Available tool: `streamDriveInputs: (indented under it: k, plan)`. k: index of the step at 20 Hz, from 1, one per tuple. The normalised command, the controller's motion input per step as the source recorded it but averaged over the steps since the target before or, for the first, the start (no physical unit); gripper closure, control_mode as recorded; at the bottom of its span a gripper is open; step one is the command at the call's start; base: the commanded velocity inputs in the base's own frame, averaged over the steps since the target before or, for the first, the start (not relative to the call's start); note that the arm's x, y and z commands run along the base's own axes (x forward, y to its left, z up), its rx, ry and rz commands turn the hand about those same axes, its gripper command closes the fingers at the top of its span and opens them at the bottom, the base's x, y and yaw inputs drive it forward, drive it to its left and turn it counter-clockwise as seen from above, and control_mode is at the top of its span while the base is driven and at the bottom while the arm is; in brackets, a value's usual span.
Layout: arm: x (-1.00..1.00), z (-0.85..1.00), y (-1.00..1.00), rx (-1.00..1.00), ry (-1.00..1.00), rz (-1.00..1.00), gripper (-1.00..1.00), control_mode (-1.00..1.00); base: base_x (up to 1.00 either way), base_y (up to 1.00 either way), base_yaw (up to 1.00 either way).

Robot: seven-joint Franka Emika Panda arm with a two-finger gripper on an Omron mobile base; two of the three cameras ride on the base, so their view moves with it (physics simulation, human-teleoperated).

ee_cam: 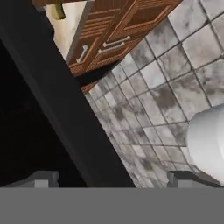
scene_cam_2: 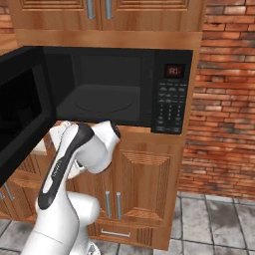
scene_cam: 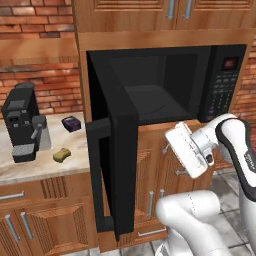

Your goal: Place the sponge inside the microwave to prepare for sanitizing.

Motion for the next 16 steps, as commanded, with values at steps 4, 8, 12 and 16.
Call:
streamDriveInputs:
  k: [4,8,12,16]
  plan:
    - [-0.04,-0.11,-0.8,-0.38,-0.58,0.32,-1.0,-1.0,0.0,0.0,0.0]
    - [-0.59,0.0,-0.01,-0.62,-0.53,0.34,-1.0,-1.0,0.0,0.0,0.0]
    - [-0.61,0.26,0.04,-0.54,-0.49,0.31,-1.0,-1.0,0.0,0.0,0.0]
    - [0.0,0.25,0.06,-0.19,-0.02,0.05,-1.0,-1.0,0.0,0.0,0.0]
